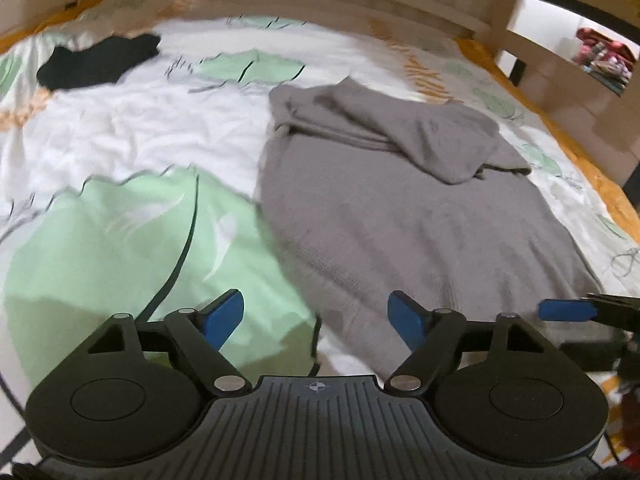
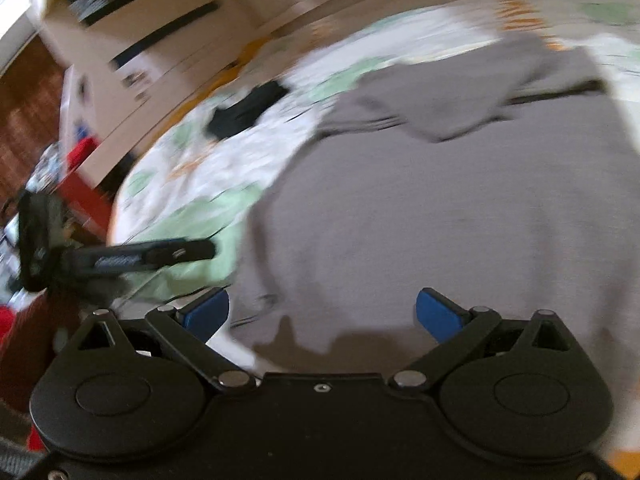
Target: Fold large clothes
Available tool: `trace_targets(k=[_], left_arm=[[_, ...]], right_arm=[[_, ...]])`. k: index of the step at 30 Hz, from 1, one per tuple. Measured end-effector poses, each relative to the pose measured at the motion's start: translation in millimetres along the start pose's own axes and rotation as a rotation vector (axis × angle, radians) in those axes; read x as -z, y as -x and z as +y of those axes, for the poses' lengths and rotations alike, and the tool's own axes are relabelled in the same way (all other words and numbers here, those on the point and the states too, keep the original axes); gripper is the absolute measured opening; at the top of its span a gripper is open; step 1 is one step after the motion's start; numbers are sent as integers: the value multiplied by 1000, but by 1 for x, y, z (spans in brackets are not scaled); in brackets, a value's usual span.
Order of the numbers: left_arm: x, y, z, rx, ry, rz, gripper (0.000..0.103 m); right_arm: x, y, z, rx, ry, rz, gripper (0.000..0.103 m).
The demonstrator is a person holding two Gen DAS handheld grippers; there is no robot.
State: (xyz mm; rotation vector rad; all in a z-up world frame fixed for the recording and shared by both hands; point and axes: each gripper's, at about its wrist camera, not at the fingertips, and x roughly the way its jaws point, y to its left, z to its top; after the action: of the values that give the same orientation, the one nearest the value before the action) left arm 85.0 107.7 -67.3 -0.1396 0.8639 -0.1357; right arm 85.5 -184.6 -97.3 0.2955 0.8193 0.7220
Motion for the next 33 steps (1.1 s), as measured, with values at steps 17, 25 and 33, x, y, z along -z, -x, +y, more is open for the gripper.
trace_targets(k=[17,25,33], left_arm=[[-4,6,15,85,39,48,79],[-8,4,16,86,35,52,79],[-11,-3,19,103,47,68,79]], right_arm=[[1,-88,76,-353,293,211,101],[2,-71,83,-270,364,128,100],[-4,-96,50,-240,244,193,101]])
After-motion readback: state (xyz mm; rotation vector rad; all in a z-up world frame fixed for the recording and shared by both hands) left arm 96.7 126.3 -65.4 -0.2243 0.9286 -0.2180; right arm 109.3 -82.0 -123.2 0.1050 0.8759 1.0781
